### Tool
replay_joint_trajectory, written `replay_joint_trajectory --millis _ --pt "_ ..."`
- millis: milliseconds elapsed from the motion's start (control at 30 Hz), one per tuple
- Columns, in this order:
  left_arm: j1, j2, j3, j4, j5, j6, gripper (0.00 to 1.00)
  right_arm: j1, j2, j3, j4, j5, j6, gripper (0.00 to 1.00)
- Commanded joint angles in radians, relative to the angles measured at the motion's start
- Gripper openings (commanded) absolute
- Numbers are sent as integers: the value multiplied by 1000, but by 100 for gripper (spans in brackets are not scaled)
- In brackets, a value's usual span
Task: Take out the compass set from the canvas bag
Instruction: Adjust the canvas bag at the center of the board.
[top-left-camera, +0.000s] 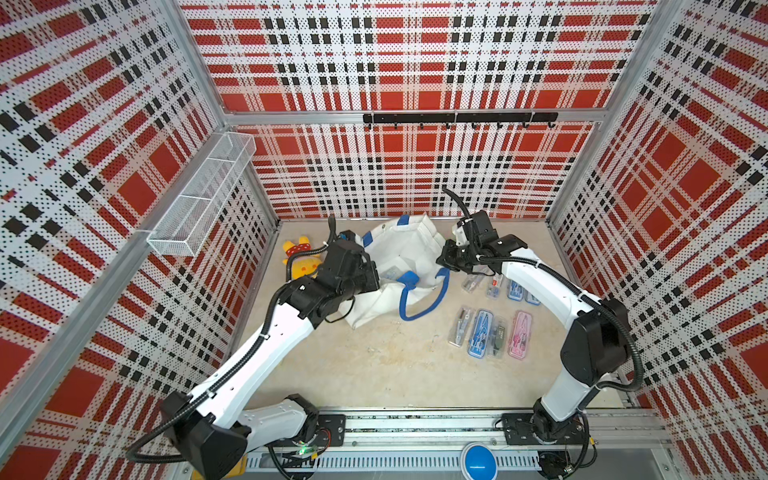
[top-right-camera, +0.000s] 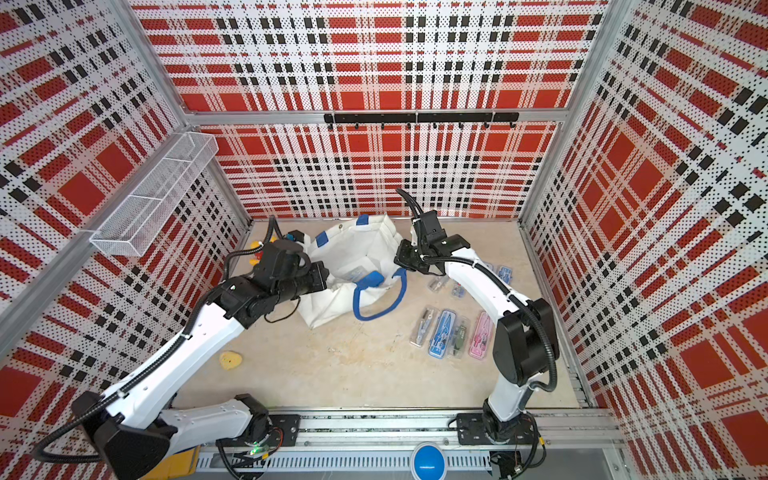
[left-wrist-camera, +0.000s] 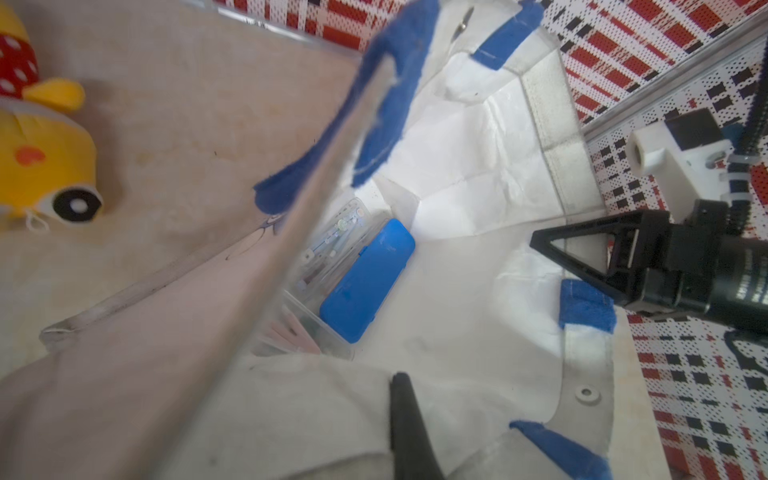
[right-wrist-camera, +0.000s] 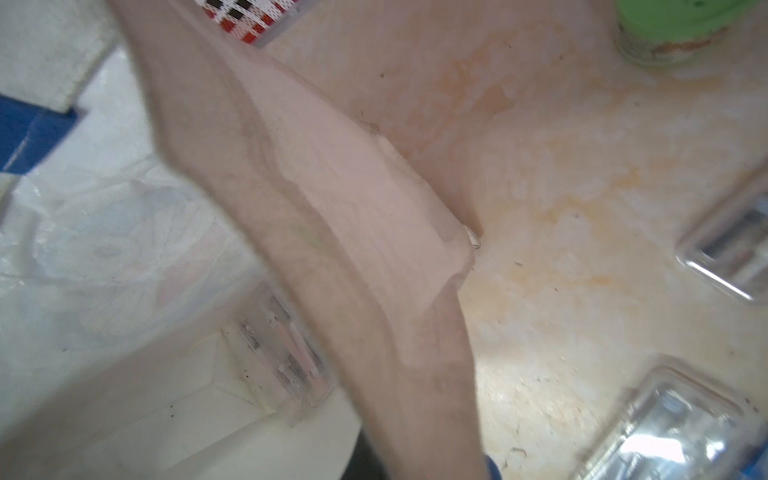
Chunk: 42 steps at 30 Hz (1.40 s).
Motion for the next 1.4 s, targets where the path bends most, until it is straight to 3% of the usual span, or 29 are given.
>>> replay_joint_trajectory --millis 0,233,400,467,533,600,733,933,1000,1100,1200,1267,1367 --pt "14 -4 16 200 -1 134 0 10 16 20 212 -3 14 0" --pt "-6 -59 -240 347 25 107 0 14 25 -146 302 11 11 1" --pt "-51 -112 -361 390 -8 56 0 14 -14 -262 328 14 21 12" --pt "-73 -122 -382 392 -25 48 0 14 -36 -292 323 20 26 22" --pt "-102 -133 -396 389 -49 36 0 13 -73 -309 303 46 38 41" --pt "-122 -146 -413 389 -66 18 0 10 -114 -303 241 91 41 53" --pt "-159 -169 -440 382 -97 -14 0 6 -172 -202 8 205 20 58" --pt "-203 -186 -467 365 -126 -56 0 49 -204 -5 -301 348 -26 57" --pt "-213 -192 -474 364 -132 -69 0 102 -167 97 -394 378 -29 64" --pt "-215 -196 -481 363 -128 -83 0 154 -46 283 -592 400 55 59" --pt "-216 -197 -481 361 -121 -90 0 184 65 452 -825 487 168 64" --pt "-219 -196 -477 359 -120 -90 0 184 87 489 -870 486 176 72" --pt "-224 -196 -473 355 -120 -92 0 183 67 460 -827 495 135 75"
